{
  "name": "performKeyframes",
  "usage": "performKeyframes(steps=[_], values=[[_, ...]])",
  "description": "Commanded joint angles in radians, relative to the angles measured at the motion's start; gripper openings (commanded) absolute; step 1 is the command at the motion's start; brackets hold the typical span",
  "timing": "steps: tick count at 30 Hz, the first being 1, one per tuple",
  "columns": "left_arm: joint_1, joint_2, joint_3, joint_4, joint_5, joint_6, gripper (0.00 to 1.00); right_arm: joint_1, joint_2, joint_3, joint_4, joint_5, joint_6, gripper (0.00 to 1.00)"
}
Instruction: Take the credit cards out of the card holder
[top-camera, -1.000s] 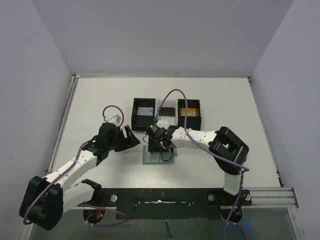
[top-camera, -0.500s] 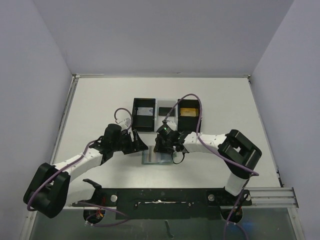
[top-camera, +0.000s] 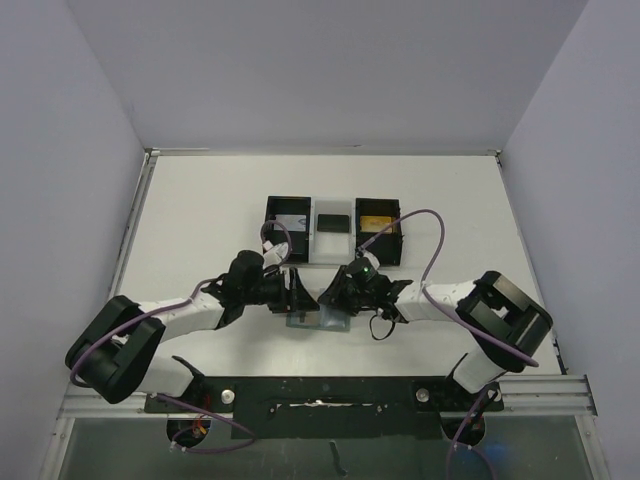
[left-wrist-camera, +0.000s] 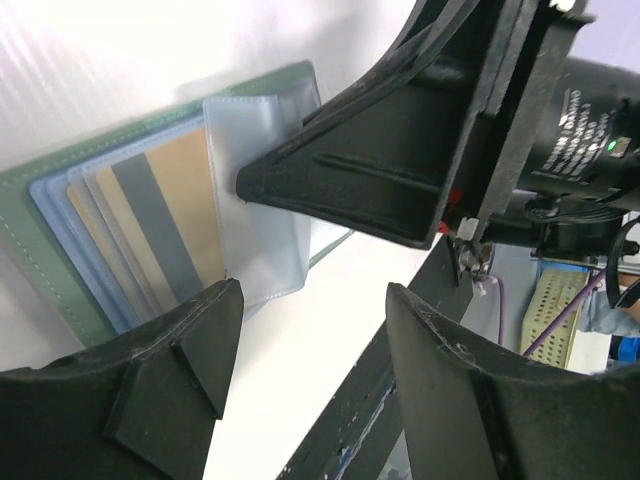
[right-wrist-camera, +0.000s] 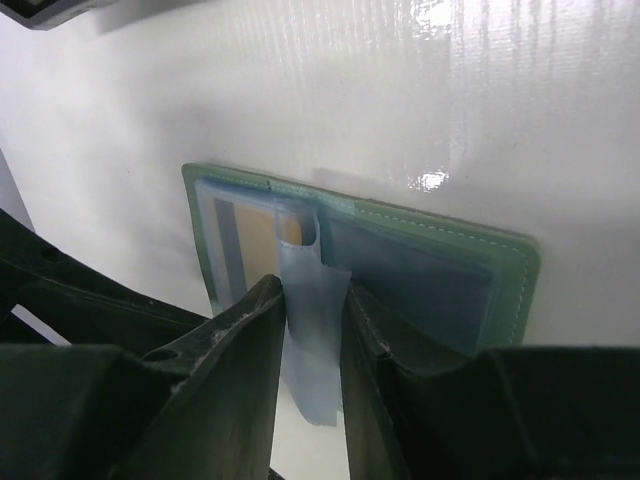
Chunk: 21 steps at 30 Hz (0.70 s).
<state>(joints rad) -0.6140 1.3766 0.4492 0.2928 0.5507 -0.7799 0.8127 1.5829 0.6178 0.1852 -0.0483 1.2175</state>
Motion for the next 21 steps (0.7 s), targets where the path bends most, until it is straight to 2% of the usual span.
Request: performKeyframes(steps=[1,3,7,9,17,21], values=[[-0.002,0.007,0.011,0.159,0.005,-0.017,0.58,0.003,-0.066,-0.010,-0.020,0.059,0.012,0.30],[-0.003,0.029,0.022,0.162,0.003,-0.016,0.58,0.002,-0.081,-0.008,-0.043,0.068,0.009,0.31],[-0.005,0.065,0.027,0.212,0.000,-0.028,0.58,0.027,-0.100,0.068,-0.292,0.206,-0.005,0.38],[-0.008,0.086,0.039,0.218,0.001,-0.026,0.58,0.033,-0.100,0.095,-0.365,0.242,-0.022,0.39],[-0.024,0.136,0.068,0.235,0.020,-0.021,0.58,0.029,-0.151,0.074,-0.417,0.260,-0.037,0.37],[-0.062,0.182,0.108,0.257,0.114,-0.011,0.58,0.029,-0.232,0.056,-0.430,0.268,-0.038,0.38]])
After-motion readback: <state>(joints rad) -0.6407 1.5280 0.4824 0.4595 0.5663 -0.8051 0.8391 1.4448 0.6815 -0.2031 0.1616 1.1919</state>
